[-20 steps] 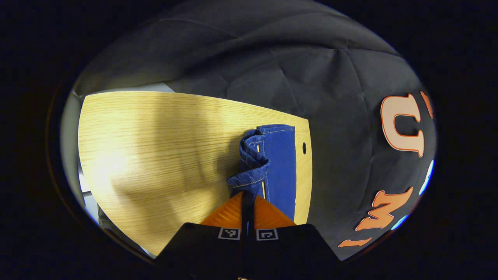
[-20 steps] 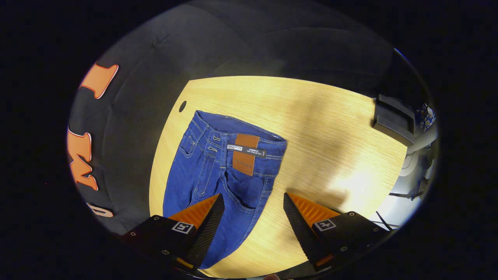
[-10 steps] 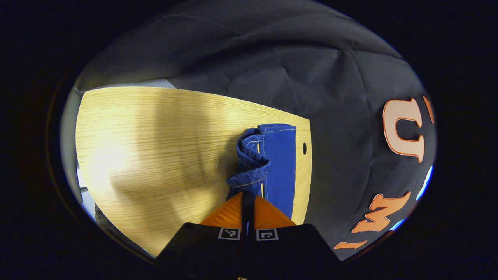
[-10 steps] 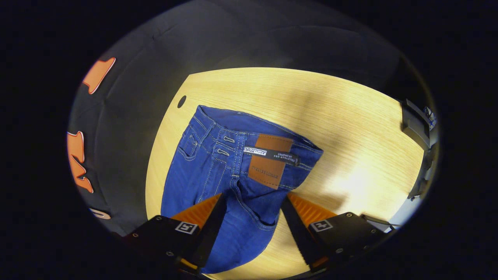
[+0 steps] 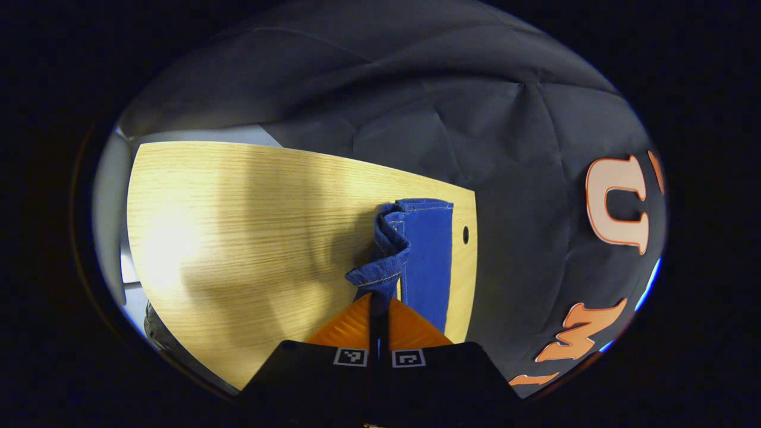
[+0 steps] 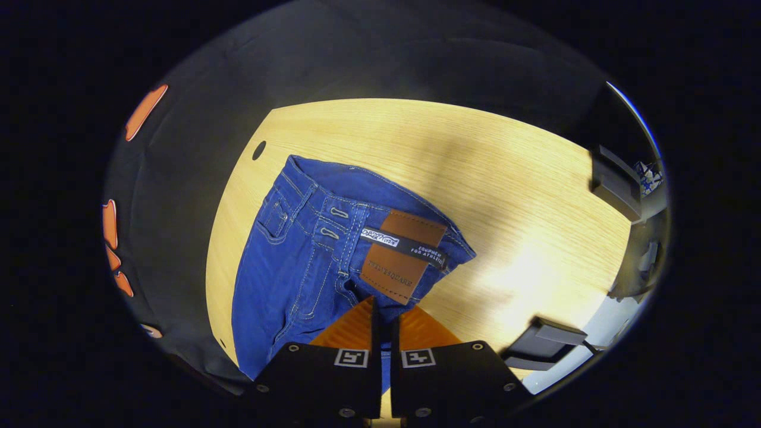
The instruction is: Grasp the waist and the cuffs of the jeans and fold them to make the two legs overlap; first hold the waist and fold one-third of the jeans toward the cuffs, then hold the cuffs and fold the remaining one-third in the same direction to finish folding.
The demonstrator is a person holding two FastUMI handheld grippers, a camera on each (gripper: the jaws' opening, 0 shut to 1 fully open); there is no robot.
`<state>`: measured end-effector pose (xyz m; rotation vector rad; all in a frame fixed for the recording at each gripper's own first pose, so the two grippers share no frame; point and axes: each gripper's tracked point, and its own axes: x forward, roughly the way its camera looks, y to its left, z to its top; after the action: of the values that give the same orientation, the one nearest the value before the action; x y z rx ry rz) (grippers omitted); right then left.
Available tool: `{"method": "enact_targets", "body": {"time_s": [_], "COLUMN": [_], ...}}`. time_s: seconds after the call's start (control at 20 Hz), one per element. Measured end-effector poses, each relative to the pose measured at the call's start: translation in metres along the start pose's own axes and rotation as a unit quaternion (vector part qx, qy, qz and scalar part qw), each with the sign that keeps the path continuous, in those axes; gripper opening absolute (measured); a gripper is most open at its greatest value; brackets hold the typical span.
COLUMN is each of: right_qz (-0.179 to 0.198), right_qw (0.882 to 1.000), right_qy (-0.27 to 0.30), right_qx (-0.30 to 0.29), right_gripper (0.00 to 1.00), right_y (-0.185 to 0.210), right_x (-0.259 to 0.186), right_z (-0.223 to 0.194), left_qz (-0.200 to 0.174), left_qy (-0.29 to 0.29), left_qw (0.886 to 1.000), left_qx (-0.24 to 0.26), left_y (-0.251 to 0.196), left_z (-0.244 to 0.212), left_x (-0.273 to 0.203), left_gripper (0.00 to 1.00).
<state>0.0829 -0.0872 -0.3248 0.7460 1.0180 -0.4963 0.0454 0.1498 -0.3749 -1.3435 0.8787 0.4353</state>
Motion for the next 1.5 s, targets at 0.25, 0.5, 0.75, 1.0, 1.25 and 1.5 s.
{"method": "enact_targets", "body": {"time_s": [0.25, 0.5, 0.75, 1.0, 1.25, 1.5], "right_qz": [-0.028, -0.062, -0.07, -0.034, -0.061, -0.063], "right_qw": [0.999, 0.996, 0.992, 0.992, 0.984, 0.977], "right_qy": [0.03, 0.061, 0.107, 0.103, 0.084, 0.062], "right_qx": [0.011, 0.003, 0.022, 0.065, 0.145, 0.197], "right_gripper": [0.06, 0.06, 0.06, 0.06, 0.06, 0.06], "right_y": [0.004, 0.028, 0.069, 0.158, 0.189, 0.228], "right_x": [-0.015, -0.03, -0.041, 0.006, 0.071, 0.131], "right_z": [0.002, 0.005, 0.017, 0.074, 0.131, 0.162], "left_qz": [0.053, 0.136, 0.16, 0.12, 0.224, 0.28], "left_qy": [0.017, -0.003, -0.007, 0.068, 0.05, 0.078], "left_qw": [0.998, 0.988, 0.971, 0.956, 0.93, 0.921], "left_qx": [-0.016, -0.067, -0.175, -0.258, -0.286, -0.258], "left_y": [0.011, 0.024, -0.028, -0.141, -0.164, -0.145], "left_z": [-0.013, -0.027, -0.031, -0.032, -0.003, -0.005], "left_x": [-0.031, -0.11, -0.139, 0.019, 0.147, 0.224], "left_gripper": [0.0, 0.01, 0.0, 0.0, 0.0, 0.0]}}
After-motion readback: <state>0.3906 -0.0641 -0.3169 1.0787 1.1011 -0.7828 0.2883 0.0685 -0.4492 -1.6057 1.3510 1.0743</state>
